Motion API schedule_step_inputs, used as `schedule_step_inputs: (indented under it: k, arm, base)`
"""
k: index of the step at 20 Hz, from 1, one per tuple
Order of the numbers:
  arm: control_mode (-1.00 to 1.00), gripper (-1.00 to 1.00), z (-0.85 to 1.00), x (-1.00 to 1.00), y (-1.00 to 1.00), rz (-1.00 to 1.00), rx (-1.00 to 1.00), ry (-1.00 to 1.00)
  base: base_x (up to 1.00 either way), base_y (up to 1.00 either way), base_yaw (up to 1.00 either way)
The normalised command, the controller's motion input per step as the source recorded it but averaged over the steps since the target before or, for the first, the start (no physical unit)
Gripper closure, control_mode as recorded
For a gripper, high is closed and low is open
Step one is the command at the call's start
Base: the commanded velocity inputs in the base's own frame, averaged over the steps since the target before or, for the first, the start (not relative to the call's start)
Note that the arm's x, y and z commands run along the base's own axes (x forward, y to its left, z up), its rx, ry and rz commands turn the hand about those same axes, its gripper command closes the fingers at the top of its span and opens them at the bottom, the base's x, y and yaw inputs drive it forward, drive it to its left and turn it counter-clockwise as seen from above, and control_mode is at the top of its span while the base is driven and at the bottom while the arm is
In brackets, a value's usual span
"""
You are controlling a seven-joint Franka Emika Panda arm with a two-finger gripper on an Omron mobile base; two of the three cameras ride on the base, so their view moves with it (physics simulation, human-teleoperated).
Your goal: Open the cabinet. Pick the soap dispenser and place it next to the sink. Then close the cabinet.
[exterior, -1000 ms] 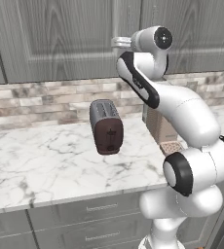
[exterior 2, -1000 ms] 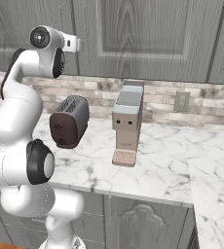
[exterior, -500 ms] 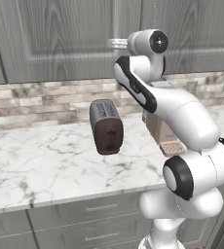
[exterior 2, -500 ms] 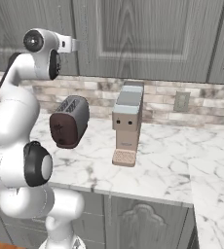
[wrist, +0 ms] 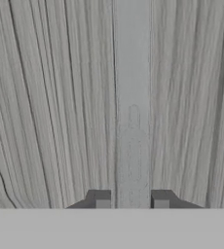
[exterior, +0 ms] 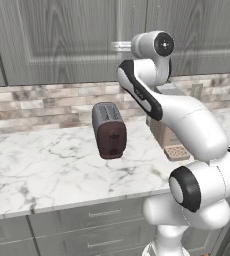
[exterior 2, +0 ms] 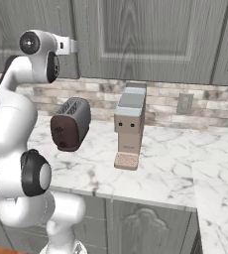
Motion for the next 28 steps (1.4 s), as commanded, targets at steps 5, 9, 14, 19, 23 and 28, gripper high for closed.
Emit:
schedule_step_inputs:
  k: [5,9,14,19,23,28]
  arm:
    - [-1.00,1.00,0.25,-0.37,0.34,-0.04,0.00,0.00]
    - [-1.00,1.00,0.25,-0.40,0.37,-0.11,0.00,0.00]
    - [-1.00,1.00,0.26,-0.39,0.42,-0.15,-0.03,0.02]
    - [-1.00,1.00,0.25,-0.31,0.48,-0.16,-0.05,0.08]
    - [-1.00,1.00,0.28,-0.26,0.51,-0.13,-0.06,0.08]
    - [-1.00,1.00,0.29,-0.25,0.53,-0.11,-0.05,0.10]
  base:
    - [0.00,0.00,0.00]
    - [0.00,0.00,0.00]
    - [0.00,0.00,0.00]
    - [0.00,0.00,0.00]
    - [0.00,0.00,0.00]
    - [0.00,0.00,0.00]
